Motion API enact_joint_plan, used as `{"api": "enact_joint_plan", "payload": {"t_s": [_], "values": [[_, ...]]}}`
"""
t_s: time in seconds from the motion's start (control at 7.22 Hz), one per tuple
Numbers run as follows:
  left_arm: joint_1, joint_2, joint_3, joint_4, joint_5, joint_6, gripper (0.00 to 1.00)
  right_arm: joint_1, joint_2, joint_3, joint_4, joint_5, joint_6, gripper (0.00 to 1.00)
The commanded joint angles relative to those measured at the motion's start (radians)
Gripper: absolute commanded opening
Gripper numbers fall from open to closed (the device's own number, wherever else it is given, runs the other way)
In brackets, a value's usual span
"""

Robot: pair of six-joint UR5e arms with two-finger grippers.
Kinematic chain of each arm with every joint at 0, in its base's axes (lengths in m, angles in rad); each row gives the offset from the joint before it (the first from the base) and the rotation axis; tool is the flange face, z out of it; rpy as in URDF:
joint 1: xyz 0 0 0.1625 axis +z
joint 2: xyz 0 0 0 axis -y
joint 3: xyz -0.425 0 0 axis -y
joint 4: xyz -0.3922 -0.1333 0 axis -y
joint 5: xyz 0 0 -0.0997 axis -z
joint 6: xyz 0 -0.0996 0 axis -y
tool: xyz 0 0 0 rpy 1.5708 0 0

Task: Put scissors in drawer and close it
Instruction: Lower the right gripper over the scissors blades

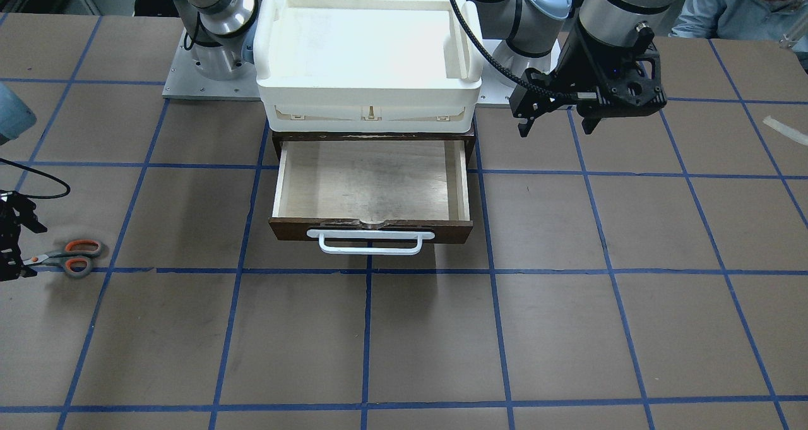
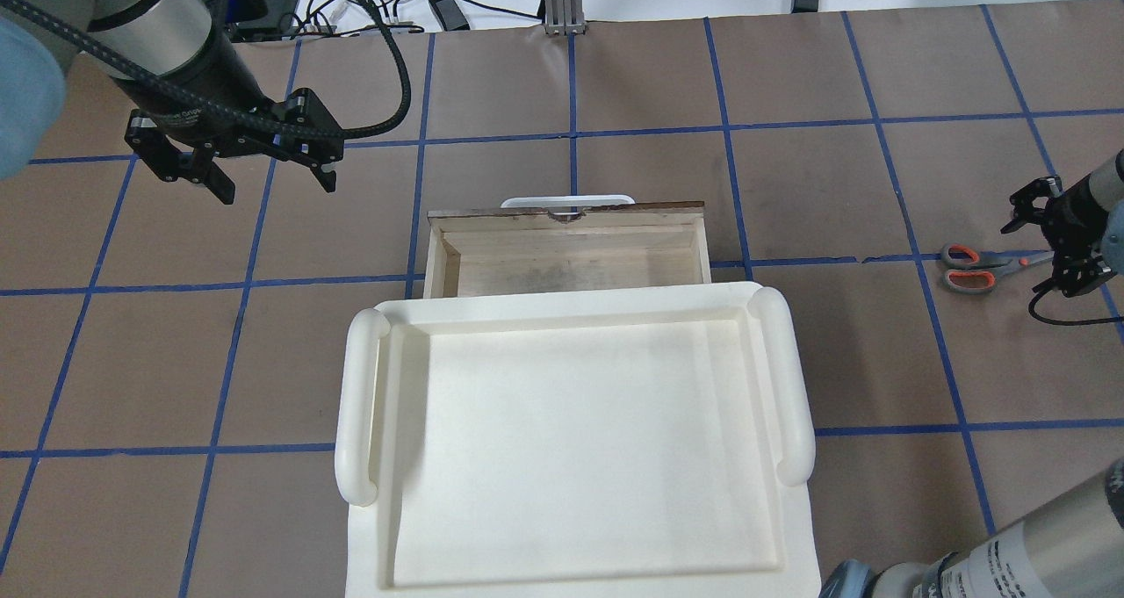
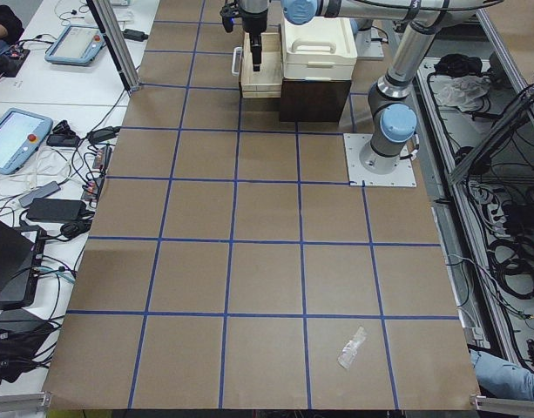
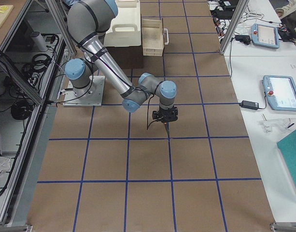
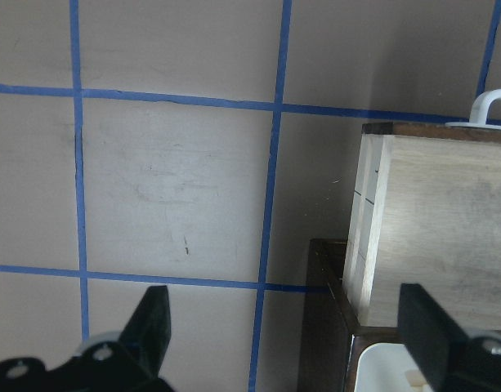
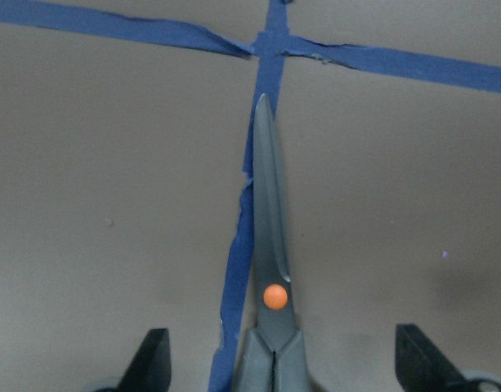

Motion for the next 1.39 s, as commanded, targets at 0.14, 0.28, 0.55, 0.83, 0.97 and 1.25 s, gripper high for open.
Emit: {"api": "enact_joint_plan", "payload": {"t_s": [0.14,0.28,0.55,0.83,0.97,1.25], "values": [[0.0,-0.002,0.0,0.054,0.0,0.002,1.0,0.009,0.018,-0.007,-0.015,0.003,0.04,0.89],[0.0,-0.002,-0.002,0.054,-0.002,0.002,1.0,0.009,0.019,-0.006,-0.011,0.003,0.04,0.79],[0.0,-0.002,-0.002,0.054,-0.003,0.002,1.0,0.011,0.021,-0.007,-0.006,0.003,0.041,0.74],[0.0,-0.002,-0.002,0.054,-0.003,0.002,1.0,0.014,0.019,-0.007,0.001,0.003,0.041,0.66],[0.0,-0.002,-0.002,0.054,-0.003,0.002,1.0,0.015,0.019,-0.007,0.001,0.001,0.04,0.65],[0.003,0.0,0.0,0.061,0.001,0.004,1.0,0.02,0.015,-0.006,0.003,0.001,0.041,0.55]]}}
